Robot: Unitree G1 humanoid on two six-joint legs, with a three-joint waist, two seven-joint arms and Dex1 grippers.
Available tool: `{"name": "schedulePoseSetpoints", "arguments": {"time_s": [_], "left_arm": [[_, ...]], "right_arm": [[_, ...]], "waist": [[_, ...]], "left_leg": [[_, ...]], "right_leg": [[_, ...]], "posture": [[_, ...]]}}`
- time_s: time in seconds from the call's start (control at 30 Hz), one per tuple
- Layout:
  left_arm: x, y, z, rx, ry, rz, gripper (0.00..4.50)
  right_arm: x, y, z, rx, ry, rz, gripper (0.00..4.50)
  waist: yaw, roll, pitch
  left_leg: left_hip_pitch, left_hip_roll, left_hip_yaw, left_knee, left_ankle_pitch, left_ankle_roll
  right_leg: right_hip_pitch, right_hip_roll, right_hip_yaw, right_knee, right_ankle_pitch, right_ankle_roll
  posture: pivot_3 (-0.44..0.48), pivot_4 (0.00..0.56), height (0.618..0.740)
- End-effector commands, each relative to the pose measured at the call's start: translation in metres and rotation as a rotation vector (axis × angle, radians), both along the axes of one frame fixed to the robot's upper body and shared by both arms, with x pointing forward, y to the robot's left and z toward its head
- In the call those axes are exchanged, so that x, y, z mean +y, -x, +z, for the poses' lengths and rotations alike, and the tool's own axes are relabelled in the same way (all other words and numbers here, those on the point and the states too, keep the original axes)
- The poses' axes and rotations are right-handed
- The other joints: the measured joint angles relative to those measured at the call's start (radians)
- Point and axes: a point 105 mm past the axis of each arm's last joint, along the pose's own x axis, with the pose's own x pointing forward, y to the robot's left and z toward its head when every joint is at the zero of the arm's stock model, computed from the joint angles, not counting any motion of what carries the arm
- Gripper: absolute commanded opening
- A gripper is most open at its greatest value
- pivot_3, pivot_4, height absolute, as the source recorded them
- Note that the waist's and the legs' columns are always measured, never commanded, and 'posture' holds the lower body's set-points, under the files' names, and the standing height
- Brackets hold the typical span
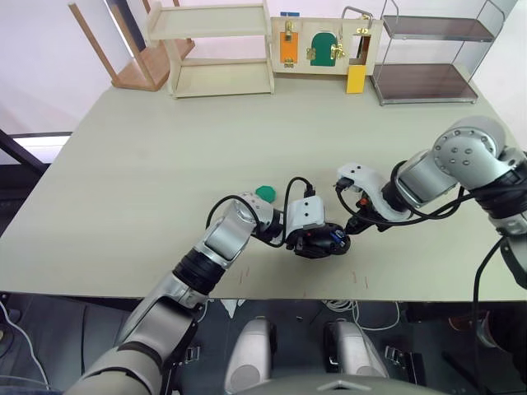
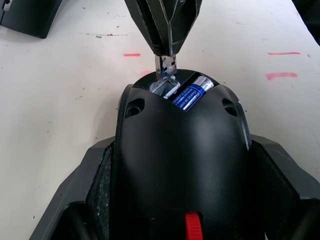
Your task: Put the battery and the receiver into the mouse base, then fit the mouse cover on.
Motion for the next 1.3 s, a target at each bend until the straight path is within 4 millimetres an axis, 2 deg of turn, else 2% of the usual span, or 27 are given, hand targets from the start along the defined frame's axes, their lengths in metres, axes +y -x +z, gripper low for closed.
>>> {"name": "schedulePoseSetpoints", "arguments": {"time_s": [0.03, 0.7, 0.97, 1.13, 1.3], "left_arm": [[0.002, 0.003, -0.011, 0.024, -0.049, 0.006, 3.01], [0.000, 0.005, -0.012, 0.033, -0.047, 0.004, 3.01], [0.001, 0.005, -0.013, 0.038, -0.048, 0.007, 3.01], [0.001, 0.005, -0.013, 0.039, -0.048, 0.009, 3.01], [0.002, 0.005, -0.014, 0.043, -0.050, 0.009, 3.01]], "right_arm": [[0.004, -0.001, 0.008, -0.017, -0.006, 0.013, 0.00], [0.011, -0.005, 0.005, -0.042, 0.043, 0.017, 0.00], [0.004, -0.002, -0.003, -0.042, 0.081, 0.019, 0.00], [0.006, 0.005, -0.011, -0.019, 0.084, 0.047, 0.00], [0.007, 0.003, -0.013, -0.016, 0.084, 0.034, 0.00]], "waist": [[0.000, 0.000, 0.000], [-0.001, 0.000, 0.000], [-0.001, 0.000, 0.000], [0.000, 0.000, 0.000], [-0.001, 0.000, 0.000]], "left_leg": [[0.000, 0.000, 0.000, 0.000, 0.000, 0.000], [0.000, 0.000, -0.001, -0.001, 0.000, 0.000], [0.000, 0.001, -0.002, -0.001, 0.000, 0.000], [0.000, 0.001, -0.002, -0.001, 0.000, 0.000], [0.000, 0.001, -0.002, -0.003, 0.000, 0.000]], "right_leg": [[0.000, 0.000, 0.000, 0.000, 0.000, 0.000], [0.000, 0.000, 0.000, -0.001, 0.000, 0.000], [0.000, 0.000, 0.000, -0.002, 0.000, 0.000], [0.000, -0.001, 0.000, -0.003, 0.000, 0.000], [0.000, -0.001, 0.000, -0.003, 0.000, 0.000]], "posture": [[0.000, 0.150, 0.740], [0.000, 0.150, 0.740], [0.000, 0.150, 0.740], [0.000, 0.150, 0.740], [0.000, 0.150, 0.740]]}}
